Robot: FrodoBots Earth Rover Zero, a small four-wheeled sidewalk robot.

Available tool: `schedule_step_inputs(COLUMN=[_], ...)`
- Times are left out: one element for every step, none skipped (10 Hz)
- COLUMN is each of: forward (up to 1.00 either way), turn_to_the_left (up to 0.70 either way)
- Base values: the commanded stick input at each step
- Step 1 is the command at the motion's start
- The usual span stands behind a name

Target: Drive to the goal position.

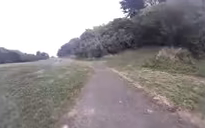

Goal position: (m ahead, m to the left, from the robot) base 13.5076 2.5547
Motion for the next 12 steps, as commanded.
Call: schedule_step_inputs(forward=[0.45, 0.45, 0.45, 0.45, 0.45, 0.45, 0.45, 0.45, 0.45, 0.45, 0.45, 0.45], turn_to_the_left=[-0.09, -0.09, -0.09, -0.09, -0.09, -0.09, -0.09, -0.09, -0.09, -0.09, -0.09, -0.09])
